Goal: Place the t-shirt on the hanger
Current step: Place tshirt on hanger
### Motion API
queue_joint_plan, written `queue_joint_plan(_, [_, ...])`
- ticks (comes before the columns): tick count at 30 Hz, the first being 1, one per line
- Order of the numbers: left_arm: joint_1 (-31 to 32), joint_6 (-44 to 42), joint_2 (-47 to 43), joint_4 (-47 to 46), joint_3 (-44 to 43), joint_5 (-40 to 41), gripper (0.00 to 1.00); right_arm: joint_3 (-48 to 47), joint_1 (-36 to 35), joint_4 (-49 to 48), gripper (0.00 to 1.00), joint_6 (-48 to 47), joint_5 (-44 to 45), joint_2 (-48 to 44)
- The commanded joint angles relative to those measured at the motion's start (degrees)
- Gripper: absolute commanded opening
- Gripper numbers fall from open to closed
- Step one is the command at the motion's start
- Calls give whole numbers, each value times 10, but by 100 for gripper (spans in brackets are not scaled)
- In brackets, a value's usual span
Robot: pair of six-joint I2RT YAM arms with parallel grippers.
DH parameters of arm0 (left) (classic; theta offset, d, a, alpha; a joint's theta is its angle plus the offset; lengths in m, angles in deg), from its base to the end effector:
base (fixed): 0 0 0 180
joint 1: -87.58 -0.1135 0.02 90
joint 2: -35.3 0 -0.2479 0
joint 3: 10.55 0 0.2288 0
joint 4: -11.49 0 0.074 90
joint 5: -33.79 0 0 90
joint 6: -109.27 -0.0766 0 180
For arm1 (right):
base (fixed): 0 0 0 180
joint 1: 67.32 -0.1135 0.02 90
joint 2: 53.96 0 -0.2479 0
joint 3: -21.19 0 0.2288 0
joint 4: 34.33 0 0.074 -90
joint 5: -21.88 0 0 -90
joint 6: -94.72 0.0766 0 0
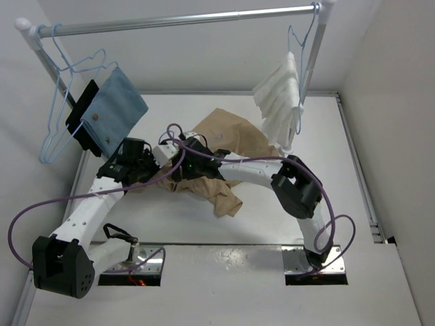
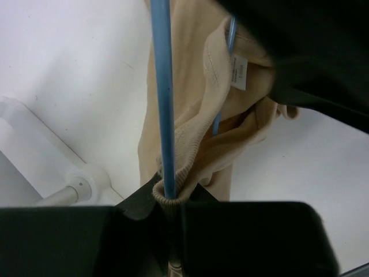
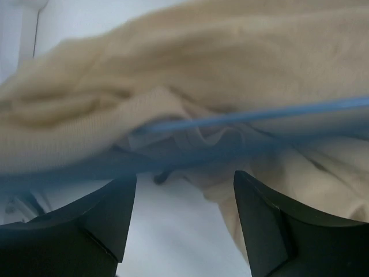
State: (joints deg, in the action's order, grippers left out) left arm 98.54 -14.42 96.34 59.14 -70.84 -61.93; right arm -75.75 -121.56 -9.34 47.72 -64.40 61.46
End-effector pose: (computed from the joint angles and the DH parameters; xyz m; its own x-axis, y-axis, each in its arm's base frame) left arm 0.2229 -0.0509 0.2151 -0.4699 0.6532 -0.5938 0.6187 0.7235 0.3063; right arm 0.2685 0.3644 0.1614 -0.8275 0.0155 -0.5612 -0.2979 0.8352 0.4623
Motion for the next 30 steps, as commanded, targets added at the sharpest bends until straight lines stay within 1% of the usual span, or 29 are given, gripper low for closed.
queue_joint_plan(1, [14, 29, -1, -14, 5, 1, 0, -75, 0, 38, 69, 38, 58, 35])
queue_joint_plan(4, [14, 35, -1, -28, 5, 1, 0, -78, 0, 64, 67, 55, 88, 52])
queue_joint_plan(7, [14, 40, -1, -28, 5, 7, 0, -46, 0, 58, 59, 72, 103, 52])
queue_joint_plan(9, [14, 46, -1, -28, 5, 7, 0, -46, 0, 58, 55, 77, 118, 52])
queue_joint_plan(12, [14, 46, -1, -28, 5, 2, 0, -46, 0, 63, 56, 77, 110, 66])
queue_joint_plan(14, [14, 46, -1, -28, 5, 2, 0, -46, 0, 47, 56, 72, 90, 72])
queue_joint_plan(20, [14, 53, -1, -34, 0, 7, 0, -35, 5, 36, 56, 84, 71, 91])
queue_joint_plan(21, [14, 53, -1, -34, 0, 1, 0, -35, 5, 36, 54, 84, 71, 91])
queue_joint_plan(24, [14, 58, -7, -34, 0, 1, 0, -48, 5, 46, 44, 79, 76, 107])
queue_joint_plan(26, [14, 64, -7, -34, -5, 8, 0, -55, 5, 58, 32, 79, 76, 114])
queue_joint_plan(27, [14, 64, -7, -34, -5, 15, 0, -48, 5, 65, 15, 79, 82, 114])
queue_joint_plan(28, [14, 64, -7, -34, -11, 15, 0, -33, 5, 71, 7, 85, 87, 105])
queue_joint_plan(29, [14, 58, -7, -34, -11, 15, 0, -20, 5, 71, 0, 85, 100, 97])
queue_joint_plan(30, [14, 58, -12, -34, -11, 15, 0, -5, 12, 71, 0, 94, 107, 72])
